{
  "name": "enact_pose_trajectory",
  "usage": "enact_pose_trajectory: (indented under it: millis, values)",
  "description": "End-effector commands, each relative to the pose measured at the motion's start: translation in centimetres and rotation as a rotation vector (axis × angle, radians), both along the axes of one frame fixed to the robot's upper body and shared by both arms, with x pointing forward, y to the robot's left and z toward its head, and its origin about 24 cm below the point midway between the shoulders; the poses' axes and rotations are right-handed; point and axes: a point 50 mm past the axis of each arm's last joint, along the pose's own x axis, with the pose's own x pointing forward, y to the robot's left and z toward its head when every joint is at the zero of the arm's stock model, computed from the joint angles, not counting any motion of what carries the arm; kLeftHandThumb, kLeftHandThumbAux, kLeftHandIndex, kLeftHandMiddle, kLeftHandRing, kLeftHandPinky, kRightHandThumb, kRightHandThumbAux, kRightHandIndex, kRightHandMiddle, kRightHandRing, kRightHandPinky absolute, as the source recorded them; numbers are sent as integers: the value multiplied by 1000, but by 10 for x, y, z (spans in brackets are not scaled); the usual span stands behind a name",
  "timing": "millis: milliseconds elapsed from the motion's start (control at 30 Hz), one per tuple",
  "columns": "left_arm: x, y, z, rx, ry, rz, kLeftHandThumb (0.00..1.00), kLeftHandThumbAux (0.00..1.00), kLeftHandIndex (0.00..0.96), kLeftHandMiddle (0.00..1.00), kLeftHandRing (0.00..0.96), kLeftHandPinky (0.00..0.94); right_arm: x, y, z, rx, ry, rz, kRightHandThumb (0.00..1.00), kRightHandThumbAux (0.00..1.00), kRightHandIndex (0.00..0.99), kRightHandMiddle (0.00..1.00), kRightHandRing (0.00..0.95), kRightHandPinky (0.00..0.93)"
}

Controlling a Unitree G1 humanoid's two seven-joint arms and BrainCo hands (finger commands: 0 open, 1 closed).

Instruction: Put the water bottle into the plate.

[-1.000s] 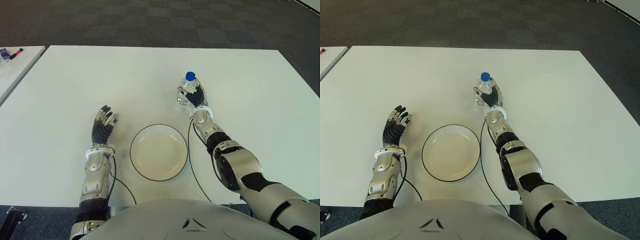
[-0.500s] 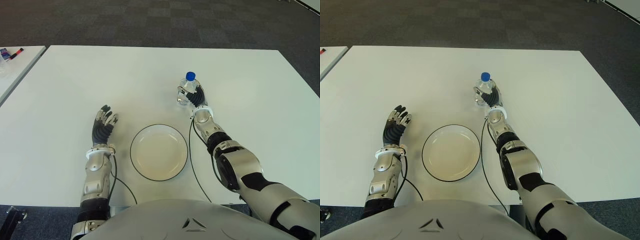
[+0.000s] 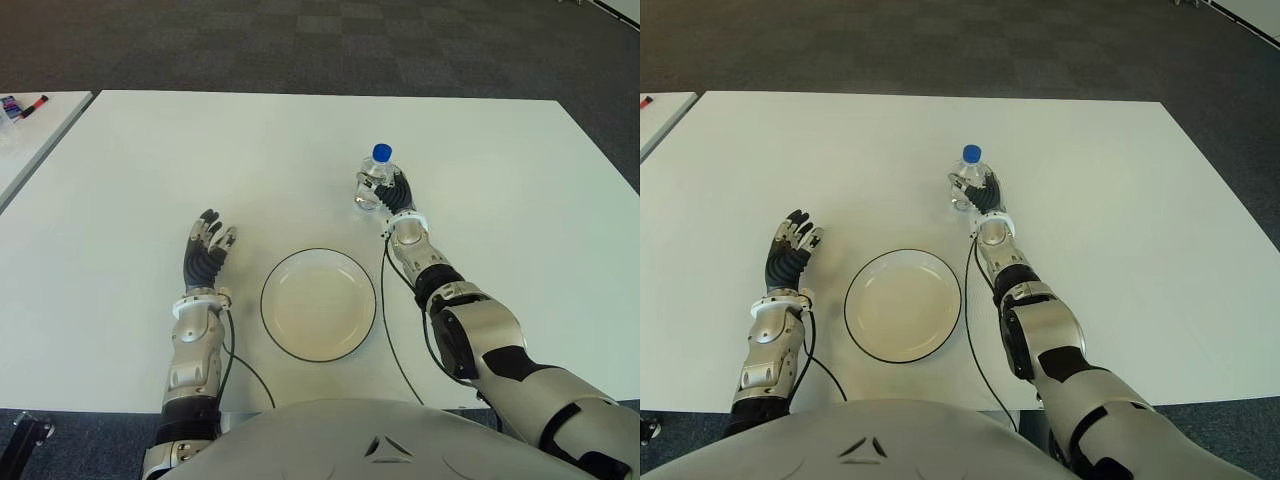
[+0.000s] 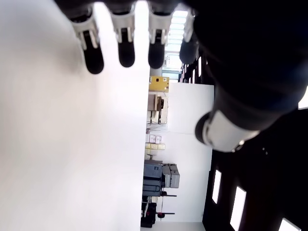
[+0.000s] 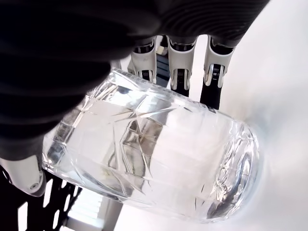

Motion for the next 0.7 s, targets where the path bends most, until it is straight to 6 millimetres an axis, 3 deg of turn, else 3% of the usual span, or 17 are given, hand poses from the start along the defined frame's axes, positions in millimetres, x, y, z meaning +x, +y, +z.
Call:
enact_pose_trajectory:
  millis: [33, 267, 467, 567, 700]
  values:
    - [0, -1, -2, 4, 7, 3, 388, 730, 126, 111, 103, 161, -3, -1, -5, 64, 20, -1, 667, 549, 297, 309, 319, 383]
    - [-1, -1, -1, 7, -4, -5, 393, 731, 125, 113, 109, 172, -4, -2, -6, 127, 19, -4, 711, 692, 407, 369, 378, 412]
    - [0, -2, -1, -2, -11, -9, 402, 736, 126, 117, 111, 169, -5, -2, -6, 145, 10, -4, 719, 707, 421, 408, 410, 429]
    - [-1, -2, -1, -3, -10, -8, 401, 730, 124, 113, 106, 160, -5, -2, -6, 162, 17, -4, 802, 688, 423, 445, 439, 450]
    - [-1, -2, -1, -4, -9, -7, 400, 727, 121, 109, 102, 156, -4, -3, -6, 180, 20, -4, 835, 680, 421, 464, 475, 477]
